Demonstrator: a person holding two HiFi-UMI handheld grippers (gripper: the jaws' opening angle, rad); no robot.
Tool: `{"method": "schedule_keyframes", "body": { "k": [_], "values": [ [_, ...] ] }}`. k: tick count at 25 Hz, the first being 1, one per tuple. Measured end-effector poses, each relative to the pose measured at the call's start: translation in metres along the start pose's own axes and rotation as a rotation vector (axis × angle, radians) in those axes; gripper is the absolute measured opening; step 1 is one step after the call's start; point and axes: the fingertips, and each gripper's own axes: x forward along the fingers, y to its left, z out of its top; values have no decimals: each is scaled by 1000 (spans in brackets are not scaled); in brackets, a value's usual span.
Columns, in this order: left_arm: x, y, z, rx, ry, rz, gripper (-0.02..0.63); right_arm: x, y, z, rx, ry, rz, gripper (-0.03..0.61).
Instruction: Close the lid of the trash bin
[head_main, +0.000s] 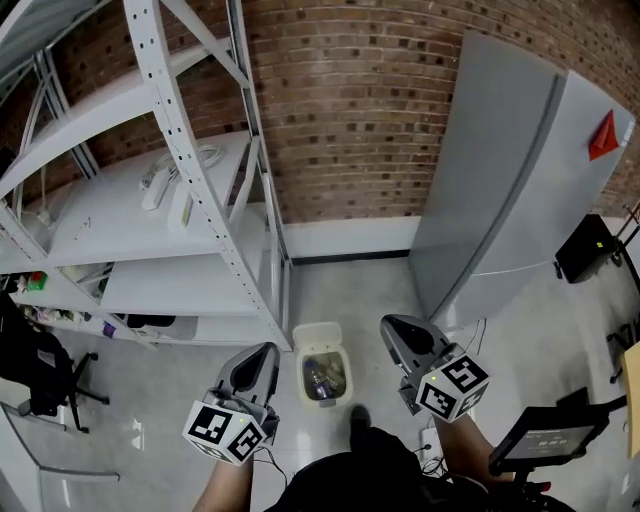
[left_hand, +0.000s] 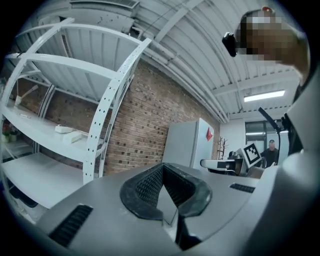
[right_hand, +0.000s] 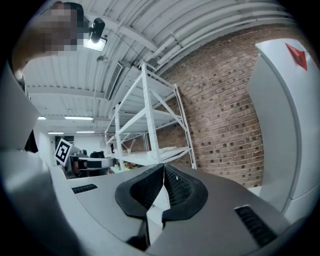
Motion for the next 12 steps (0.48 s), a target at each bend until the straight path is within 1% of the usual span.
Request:
{"method": "schedule_keyframes", "body": {
  "k": [3, 7, 12],
  "values": [
    [42, 15, 1, -13, 23, 33, -5, 29, -35, 4, 24, 14, 33, 9],
    [92, 37, 2, -8, 27, 67, -5, 71, -76, 3, 12, 43, 65, 9],
    [135, 73, -19, -13, 101, 80, -5, 120, -104, -15, 40, 94, 79, 9]
  ]
}}
